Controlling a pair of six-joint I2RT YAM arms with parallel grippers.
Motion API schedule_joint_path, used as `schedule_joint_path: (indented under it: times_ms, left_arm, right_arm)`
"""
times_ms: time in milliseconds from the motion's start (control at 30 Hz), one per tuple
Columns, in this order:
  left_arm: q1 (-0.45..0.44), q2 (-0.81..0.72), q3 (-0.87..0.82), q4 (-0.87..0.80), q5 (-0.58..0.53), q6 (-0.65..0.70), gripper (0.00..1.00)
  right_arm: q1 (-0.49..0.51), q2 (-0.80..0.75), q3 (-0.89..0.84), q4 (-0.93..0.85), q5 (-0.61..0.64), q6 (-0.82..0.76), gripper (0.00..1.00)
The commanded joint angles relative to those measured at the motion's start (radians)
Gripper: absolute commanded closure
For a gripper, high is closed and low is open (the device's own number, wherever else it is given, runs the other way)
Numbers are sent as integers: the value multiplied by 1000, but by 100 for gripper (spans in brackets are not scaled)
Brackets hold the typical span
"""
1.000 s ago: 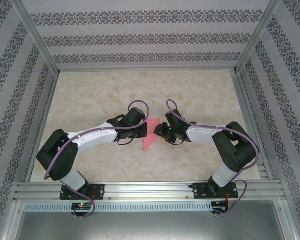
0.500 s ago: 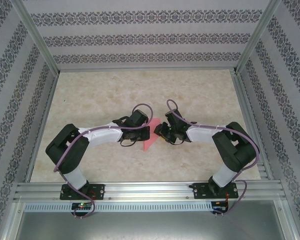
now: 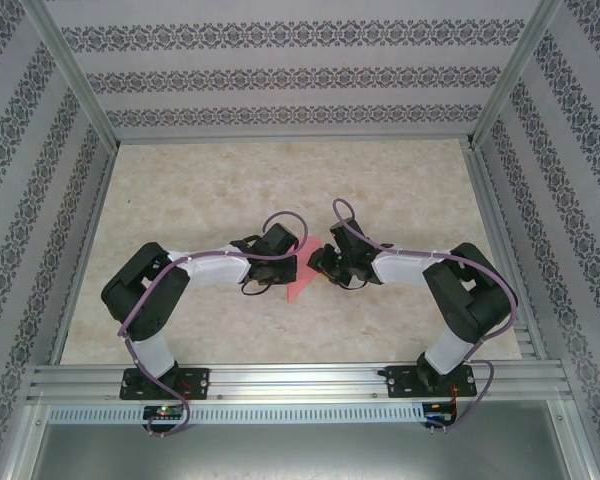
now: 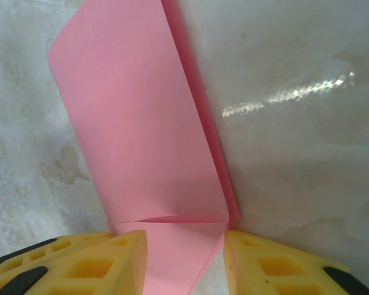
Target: Fold a paper plane with a square sheet of paper (pick it up from the middle)
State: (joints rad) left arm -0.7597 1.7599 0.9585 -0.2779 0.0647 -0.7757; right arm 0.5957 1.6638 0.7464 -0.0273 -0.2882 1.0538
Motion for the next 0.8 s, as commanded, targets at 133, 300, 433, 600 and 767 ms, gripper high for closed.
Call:
schedule_joint_path:
  times_ms: [133, 300, 433, 600, 767]
  left_arm:
    - [13, 5, -15, -8, -15, -17, 100]
    - [16, 7, -15, -7, -11, -16, 100]
    - [20, 7, -16, -9, -9, -13, 100]
    - [24, 7, -17, -12, -3, -9, 100]
    - [29, -1, -19, -11, 12, 3, 100]
  right_arm:
    - [10, 39, 4, 94, -44, 26, 63]
    - [10, 47, -18, 169, -74, 54, 66]
    - [9, 42, -46, 232, -95, 73, 69]
    - [9, 46, -71, 281, -109, 78, 71]
    - [1, 59, -70, 276, -107, 62, 86]
